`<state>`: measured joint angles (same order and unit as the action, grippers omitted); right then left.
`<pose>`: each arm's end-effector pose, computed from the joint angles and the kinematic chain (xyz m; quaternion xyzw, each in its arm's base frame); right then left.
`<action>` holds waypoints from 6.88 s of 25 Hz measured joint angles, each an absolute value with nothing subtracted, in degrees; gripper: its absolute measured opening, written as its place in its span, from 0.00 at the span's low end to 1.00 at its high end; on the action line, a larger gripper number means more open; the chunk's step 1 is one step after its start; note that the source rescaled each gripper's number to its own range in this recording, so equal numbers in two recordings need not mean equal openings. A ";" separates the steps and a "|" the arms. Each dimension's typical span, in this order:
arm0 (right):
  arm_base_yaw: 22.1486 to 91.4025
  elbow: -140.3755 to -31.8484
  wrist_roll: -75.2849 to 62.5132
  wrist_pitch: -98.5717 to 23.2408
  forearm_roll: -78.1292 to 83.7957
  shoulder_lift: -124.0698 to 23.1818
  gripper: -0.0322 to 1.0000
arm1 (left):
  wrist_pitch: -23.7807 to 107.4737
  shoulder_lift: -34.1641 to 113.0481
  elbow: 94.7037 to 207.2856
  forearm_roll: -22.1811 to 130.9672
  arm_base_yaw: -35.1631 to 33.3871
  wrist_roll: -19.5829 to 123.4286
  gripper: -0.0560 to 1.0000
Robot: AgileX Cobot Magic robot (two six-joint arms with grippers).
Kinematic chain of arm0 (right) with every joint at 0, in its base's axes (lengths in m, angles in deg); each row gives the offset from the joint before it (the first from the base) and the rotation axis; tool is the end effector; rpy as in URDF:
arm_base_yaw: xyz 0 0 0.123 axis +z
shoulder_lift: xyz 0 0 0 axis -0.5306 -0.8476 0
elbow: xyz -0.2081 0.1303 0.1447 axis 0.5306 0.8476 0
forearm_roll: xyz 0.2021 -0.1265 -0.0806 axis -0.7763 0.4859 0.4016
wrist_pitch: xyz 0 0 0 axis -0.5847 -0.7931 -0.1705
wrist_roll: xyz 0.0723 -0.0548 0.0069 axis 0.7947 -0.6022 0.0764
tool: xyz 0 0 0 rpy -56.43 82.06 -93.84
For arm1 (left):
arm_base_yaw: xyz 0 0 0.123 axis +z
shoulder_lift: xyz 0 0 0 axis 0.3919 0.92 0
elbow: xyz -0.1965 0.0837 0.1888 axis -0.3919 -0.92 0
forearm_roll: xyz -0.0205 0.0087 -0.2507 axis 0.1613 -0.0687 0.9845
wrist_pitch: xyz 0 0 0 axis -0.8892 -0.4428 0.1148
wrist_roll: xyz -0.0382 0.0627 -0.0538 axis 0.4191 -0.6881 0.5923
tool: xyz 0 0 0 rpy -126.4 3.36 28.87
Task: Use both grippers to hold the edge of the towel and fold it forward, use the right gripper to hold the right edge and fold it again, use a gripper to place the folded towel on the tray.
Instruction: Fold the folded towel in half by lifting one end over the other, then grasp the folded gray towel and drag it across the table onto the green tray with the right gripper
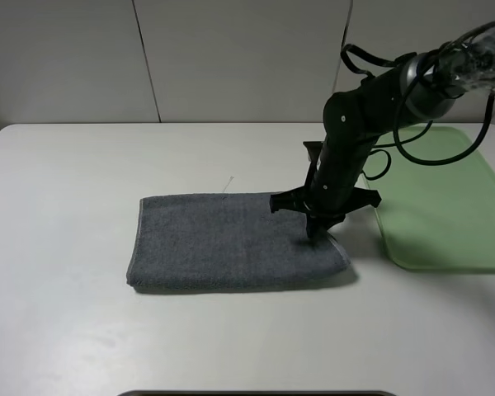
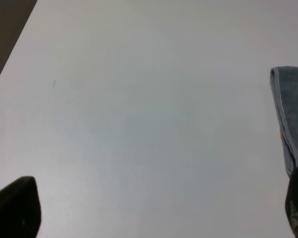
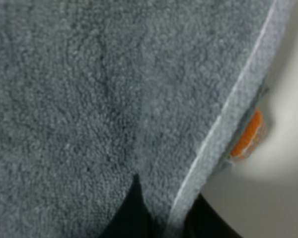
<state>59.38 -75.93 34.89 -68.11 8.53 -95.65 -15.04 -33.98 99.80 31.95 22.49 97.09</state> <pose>0.3334 0.1749 0.1065 -0.0636 0.9960 0.0358 0.0510 -0.0057 0.0124 0.2768 -0.0811 0.8466 0.0246 0.5255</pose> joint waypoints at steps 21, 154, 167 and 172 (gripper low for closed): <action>59.38 -98.82 31.51 -88.23 33.01 -95.84 0.09 | -15.04 -33.98 99.80 32.00 22.49 97.09 1.00; 60.90 -99.56 8.99 -78.04 15.64 -108.61 0.19 | -15.22 -33.98 99.80 32.00 22.49 97.09 1.00; 58.15 -99.38 12.21 -79.43 25.03 -104.01 0.19 | -15.22 -33.98 99.80 32.00 22.49 97.09 1.00; 53.75 -99.38 12.24 -79.56 25.24 -102.07 0.19 | -15.22 -33.98 99.80 32.00 22.49 97.09 1.00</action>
